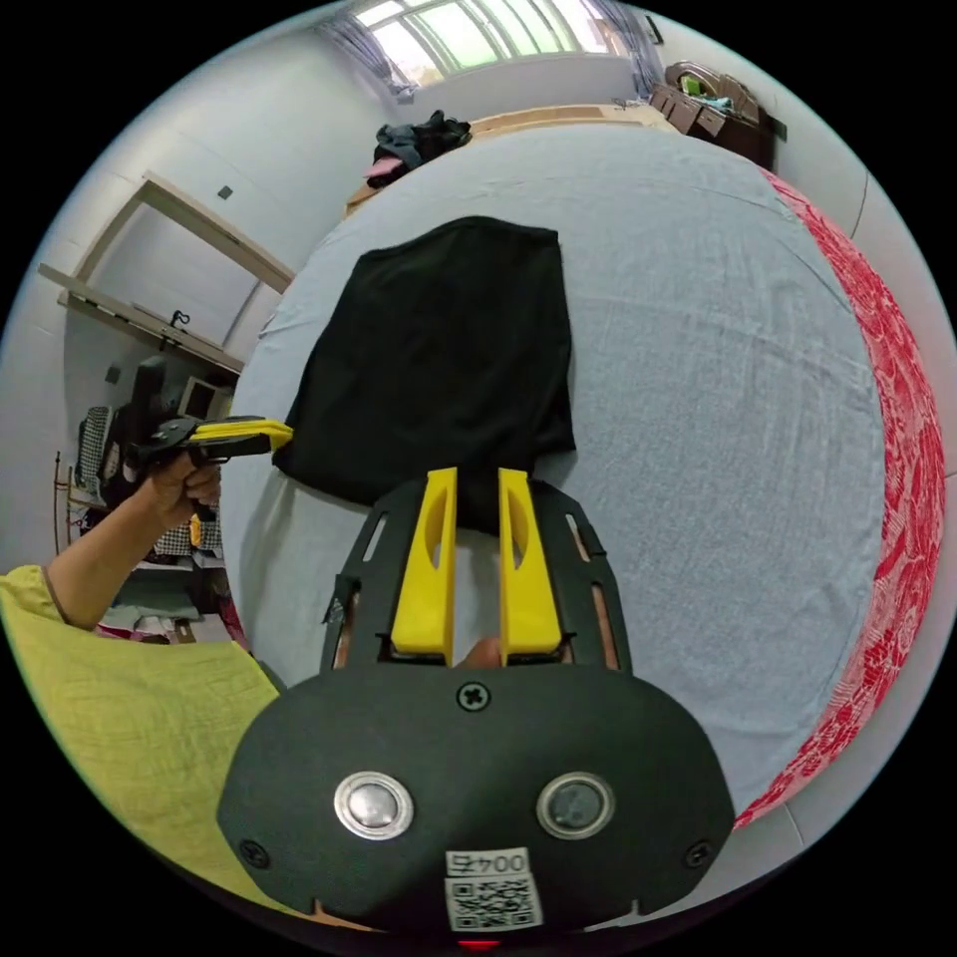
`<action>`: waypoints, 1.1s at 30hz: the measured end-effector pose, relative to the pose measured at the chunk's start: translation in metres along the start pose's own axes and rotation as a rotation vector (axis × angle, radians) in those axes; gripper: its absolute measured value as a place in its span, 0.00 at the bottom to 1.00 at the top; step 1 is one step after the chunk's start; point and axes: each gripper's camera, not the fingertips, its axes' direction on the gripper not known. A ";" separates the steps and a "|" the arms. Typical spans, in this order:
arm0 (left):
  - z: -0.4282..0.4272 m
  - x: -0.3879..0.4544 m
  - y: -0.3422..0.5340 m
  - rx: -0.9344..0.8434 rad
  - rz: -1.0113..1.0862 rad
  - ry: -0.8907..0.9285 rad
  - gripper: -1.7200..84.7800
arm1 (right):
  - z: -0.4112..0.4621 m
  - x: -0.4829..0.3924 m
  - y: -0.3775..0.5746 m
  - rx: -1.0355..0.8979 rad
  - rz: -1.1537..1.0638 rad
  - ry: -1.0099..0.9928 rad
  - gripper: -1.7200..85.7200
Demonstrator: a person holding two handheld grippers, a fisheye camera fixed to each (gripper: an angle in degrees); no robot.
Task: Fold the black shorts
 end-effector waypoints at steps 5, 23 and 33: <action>-0.042 -0.046 0.036 0.155 -0.175 0.280 0.10 | -0.043 0.069 0.047 0.073 0.197 -0.285 0.15; -0.043 -0.107 0.129 0.077 -0.445 0.450 0.16 | -0.057 0.141 0.145 0.134 0.373 -0.385 0.13; -0.050 -0.153 0.143 0.343 -0.691 1.019 0.25 | -0.018 0.241 0.111 0.252 0.693 -0.687 0.22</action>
